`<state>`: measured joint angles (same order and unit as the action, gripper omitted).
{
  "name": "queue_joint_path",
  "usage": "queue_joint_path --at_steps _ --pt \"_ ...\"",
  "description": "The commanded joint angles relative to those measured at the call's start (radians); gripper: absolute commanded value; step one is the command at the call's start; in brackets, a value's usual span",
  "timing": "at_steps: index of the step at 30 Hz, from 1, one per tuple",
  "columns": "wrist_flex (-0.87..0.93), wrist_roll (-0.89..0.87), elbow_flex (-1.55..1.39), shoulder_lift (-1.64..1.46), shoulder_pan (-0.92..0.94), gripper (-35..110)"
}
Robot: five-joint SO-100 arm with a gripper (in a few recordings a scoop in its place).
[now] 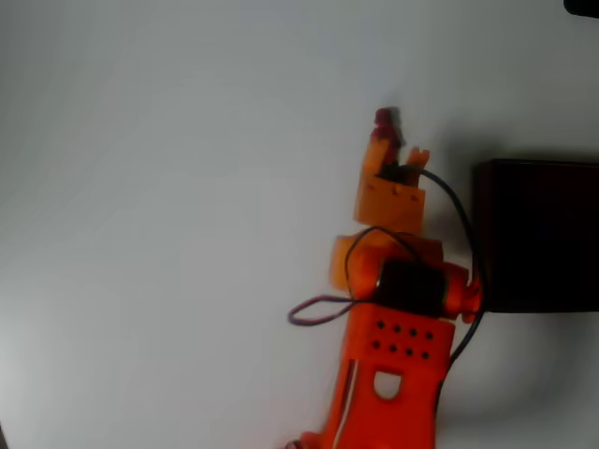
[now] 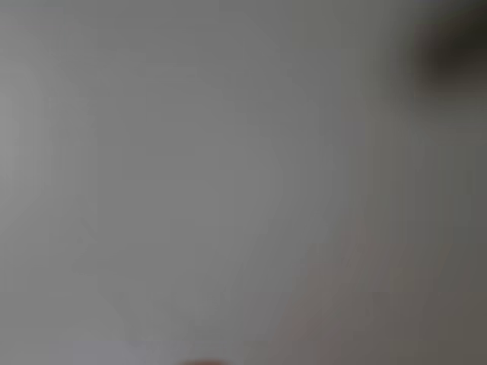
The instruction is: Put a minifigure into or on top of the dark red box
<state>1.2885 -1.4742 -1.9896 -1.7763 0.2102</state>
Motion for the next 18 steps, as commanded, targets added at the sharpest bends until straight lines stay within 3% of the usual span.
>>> queue_joint_path --at_steps 1,18 --pt "0.023 -0.017 0.098 0.049 0.008 28" --pt "-0.058 0.023 0.219 0.195 -0.040 27"
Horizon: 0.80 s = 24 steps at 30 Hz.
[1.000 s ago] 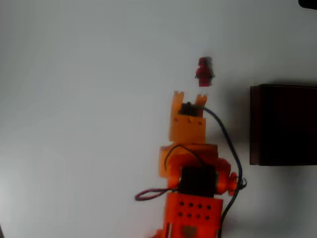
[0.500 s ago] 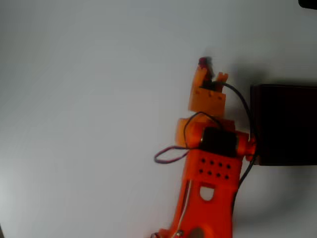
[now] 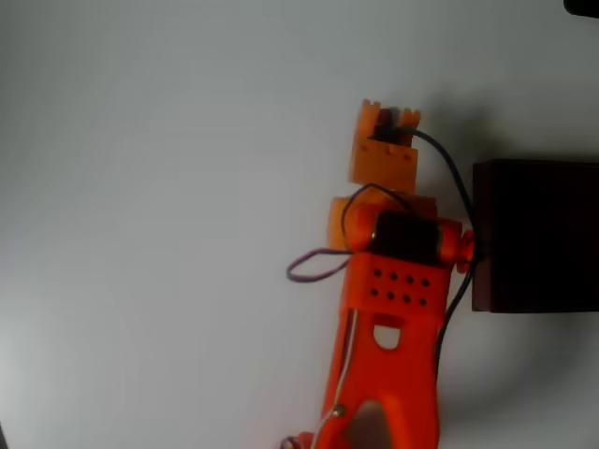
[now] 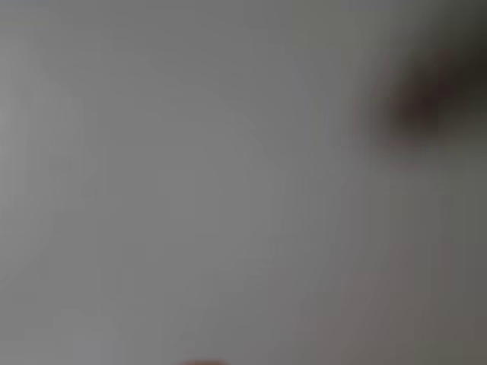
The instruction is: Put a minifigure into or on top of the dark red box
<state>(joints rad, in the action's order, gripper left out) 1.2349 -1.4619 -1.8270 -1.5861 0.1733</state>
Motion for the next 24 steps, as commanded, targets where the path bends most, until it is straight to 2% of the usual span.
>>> queue_joint_path --at_steps 1,15,24 --pt "-0.006 0.020 0.071 0.020 -0.006 27" --pt "-0.021 0.229 0.262 0.176 -0.003 26" --pt "0.000 0.270 0.334 0.233 0.008 25"
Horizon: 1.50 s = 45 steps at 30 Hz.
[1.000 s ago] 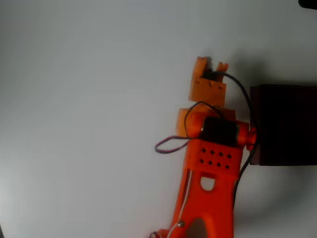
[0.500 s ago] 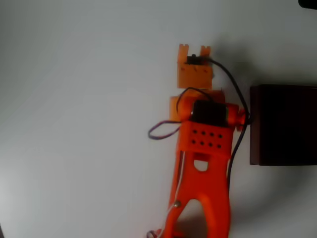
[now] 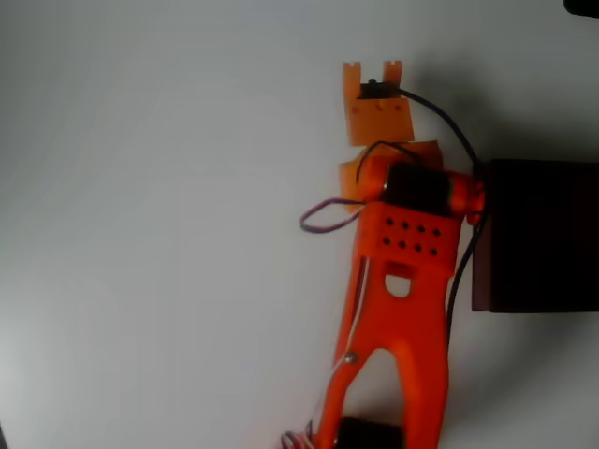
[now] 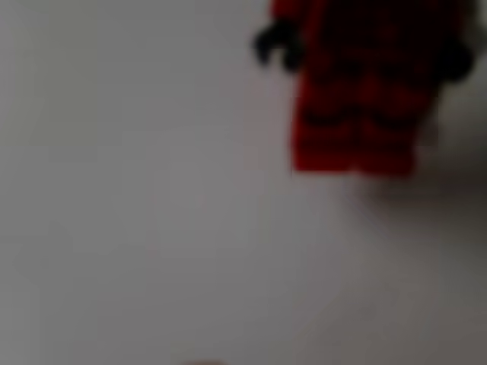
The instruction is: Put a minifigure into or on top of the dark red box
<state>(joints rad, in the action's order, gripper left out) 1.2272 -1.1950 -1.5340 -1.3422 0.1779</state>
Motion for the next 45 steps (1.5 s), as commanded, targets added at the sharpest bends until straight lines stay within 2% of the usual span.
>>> queue_joint_path --at_steps 1,32,45 --pt "0.008 0.000 0.041 -0.008 0.003 25" --pt "0.066 -0.146 0.175 0.101 -0.038 24" --pt "0.061 -0.127 0.249 0.181 -0.021 23"
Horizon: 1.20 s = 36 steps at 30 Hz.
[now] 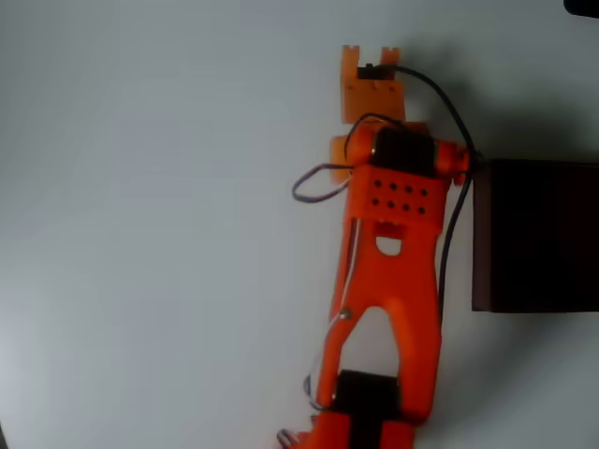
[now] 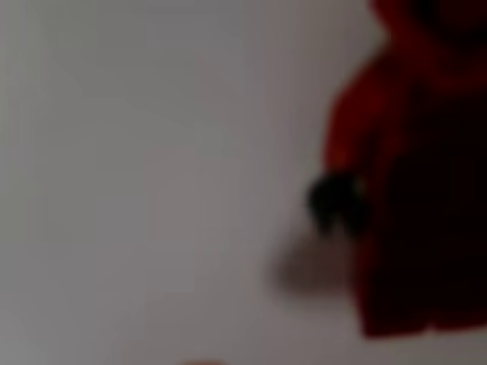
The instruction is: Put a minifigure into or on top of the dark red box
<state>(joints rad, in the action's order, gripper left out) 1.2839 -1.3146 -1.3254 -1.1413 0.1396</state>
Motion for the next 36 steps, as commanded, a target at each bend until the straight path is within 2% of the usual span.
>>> queue_joint_path --at_steps 1,23,36 --pt "0.005 -0.003 0.040 -0.018 0.021 23" --pt "0.023 0.009 0.129 0.095 0.028 22" --pt "0.049 0.000 0.155 0.129 0.012 10"
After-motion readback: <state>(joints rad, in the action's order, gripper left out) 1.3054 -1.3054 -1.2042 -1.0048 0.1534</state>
